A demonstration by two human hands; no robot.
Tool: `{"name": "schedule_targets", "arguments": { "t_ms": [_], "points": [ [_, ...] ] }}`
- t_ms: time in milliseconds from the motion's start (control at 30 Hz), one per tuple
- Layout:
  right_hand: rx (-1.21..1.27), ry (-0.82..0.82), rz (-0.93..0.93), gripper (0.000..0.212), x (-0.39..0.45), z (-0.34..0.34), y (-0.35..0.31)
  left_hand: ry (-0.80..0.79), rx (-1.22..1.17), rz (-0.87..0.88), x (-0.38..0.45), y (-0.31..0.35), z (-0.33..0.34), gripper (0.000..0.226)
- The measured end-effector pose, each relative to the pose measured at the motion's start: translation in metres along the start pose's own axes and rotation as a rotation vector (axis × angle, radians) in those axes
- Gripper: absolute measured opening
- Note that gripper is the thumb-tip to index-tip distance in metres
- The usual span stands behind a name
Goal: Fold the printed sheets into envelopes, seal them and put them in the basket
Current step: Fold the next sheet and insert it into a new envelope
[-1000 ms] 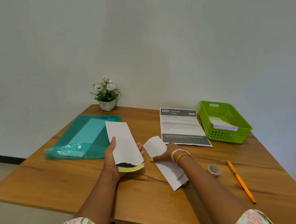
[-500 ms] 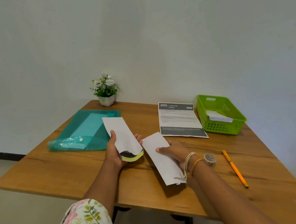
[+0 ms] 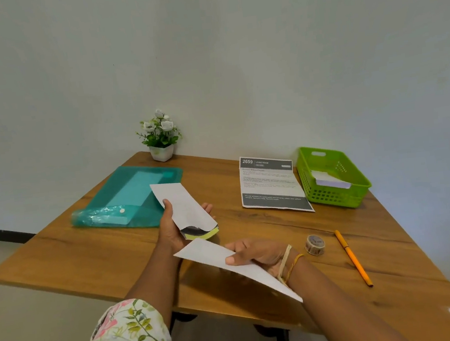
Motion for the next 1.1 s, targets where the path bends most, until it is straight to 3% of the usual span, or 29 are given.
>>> {"name": "schedule_targets", "arguments": {
  "t_ms": [133,300,567,867,1033,1100],
  "points": [
    [0.106,0.014,-0.056,0.071,0.006,0.0,-0.002,-0.004,0.004,0.028,-0.003,-0.001,0.002,0.085],
    [0.231,0.112,0.005,0.028,0.008,-0.009,0.002,0.019,0.022,-0.001,-0.002,-0.002,0.002,0.087],
    [0.296,0.206,0.055,0.011,0.002,-0.012,0.004,0.022,0.022,0.02,0.001,-0.002,0.0,0.089],
    [0.291,0.38,0.141,0.059,0.006,-0.015,-0.001,0.017,0.044,0.077,-0.001,-0.001,0.003,0.078],
    [0.307,0.564,0.104,0.032,0.013,-0.013,-0.007,0.025,0.044,0.052,-0.002,-0.002,0.003,0.08],
    [0.362,0.525,0.098,0.03,0.017,-0.009,-0.007,0.026,0.041,0.047,-0.002,-0.002,0.003,0.082]
  ]
}}
Point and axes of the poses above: each hand's wrist, its own x-axis towards the middle knuckle, its own z-axis out of the palm, y = z × x, the point moved 7 cm from there along x, towards the middle knuckle, and after that the axes turned 10 degrees about z, right-handed, at the moved point
